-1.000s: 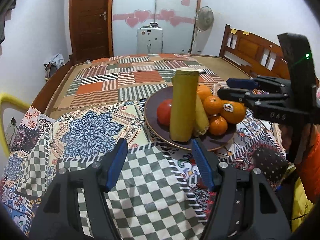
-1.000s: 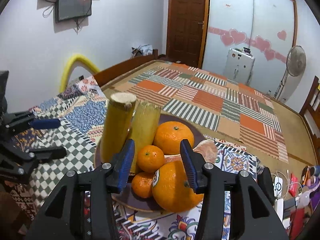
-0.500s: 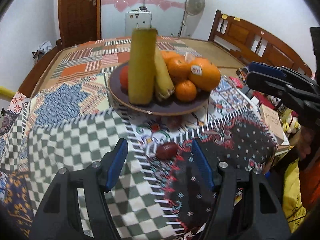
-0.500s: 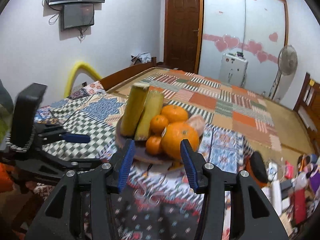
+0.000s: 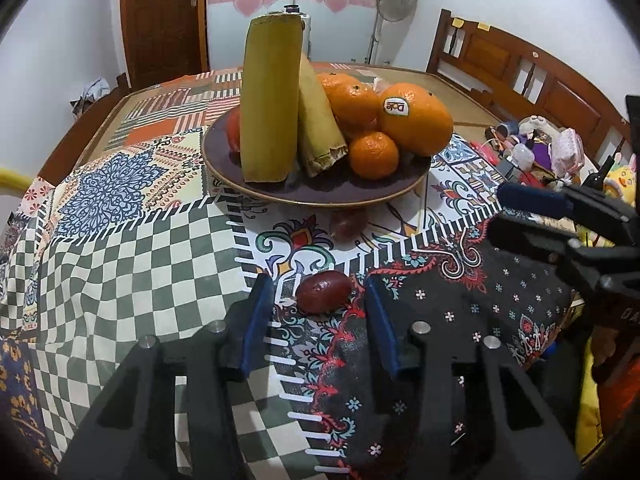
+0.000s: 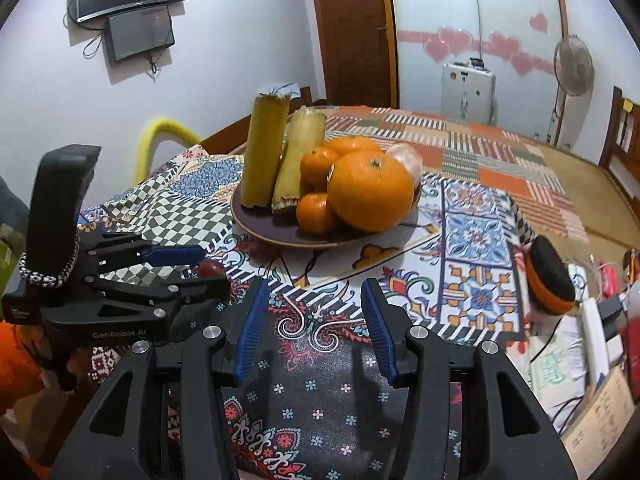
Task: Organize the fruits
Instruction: 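Grasp the dark red date on the tablecloth with the left gripper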
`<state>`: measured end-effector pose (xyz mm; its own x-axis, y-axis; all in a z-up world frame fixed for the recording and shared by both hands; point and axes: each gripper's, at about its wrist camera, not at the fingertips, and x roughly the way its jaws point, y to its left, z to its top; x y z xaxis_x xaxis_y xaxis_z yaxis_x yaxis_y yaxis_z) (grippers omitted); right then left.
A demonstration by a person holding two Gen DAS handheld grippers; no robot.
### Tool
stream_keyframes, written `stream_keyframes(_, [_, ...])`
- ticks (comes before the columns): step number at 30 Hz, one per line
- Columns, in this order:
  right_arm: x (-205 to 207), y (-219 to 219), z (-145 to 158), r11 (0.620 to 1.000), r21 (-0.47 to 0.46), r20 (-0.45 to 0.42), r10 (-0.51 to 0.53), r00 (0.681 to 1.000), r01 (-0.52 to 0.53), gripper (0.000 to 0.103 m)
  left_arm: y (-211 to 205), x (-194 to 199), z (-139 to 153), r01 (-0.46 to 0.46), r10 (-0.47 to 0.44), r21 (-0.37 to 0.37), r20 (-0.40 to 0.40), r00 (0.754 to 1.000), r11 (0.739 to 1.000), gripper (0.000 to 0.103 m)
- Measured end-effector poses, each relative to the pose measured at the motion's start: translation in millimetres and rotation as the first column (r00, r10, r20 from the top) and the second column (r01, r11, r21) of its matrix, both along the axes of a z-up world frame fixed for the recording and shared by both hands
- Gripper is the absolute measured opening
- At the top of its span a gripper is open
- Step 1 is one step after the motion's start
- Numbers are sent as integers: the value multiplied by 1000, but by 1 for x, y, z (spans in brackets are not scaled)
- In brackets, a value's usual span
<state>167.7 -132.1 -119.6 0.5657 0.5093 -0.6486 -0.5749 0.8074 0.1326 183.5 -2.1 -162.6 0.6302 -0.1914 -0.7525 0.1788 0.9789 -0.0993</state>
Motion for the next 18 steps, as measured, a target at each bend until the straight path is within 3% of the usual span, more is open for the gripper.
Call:
stream_keyframes(4, [1, 8, -7, 1000, 1, -16, 10, 1000, -10, 45, 0, -4, 0, 8, -8, -4, 17, 1000, 1000, 26])
stream_keyframes(10, [8, 32, -9, 998, -29, -27, 46, 999, -47, 45, 6, -13, 1, 19, -19, -10, 37, 999, 1000, 25])
stream_keyframes(18, [14, 58, -14, 993, -96, -20, 68, 997, -70, 45, 43, -34, 9, -53, 56, -36, 74, 996, 998, 25])
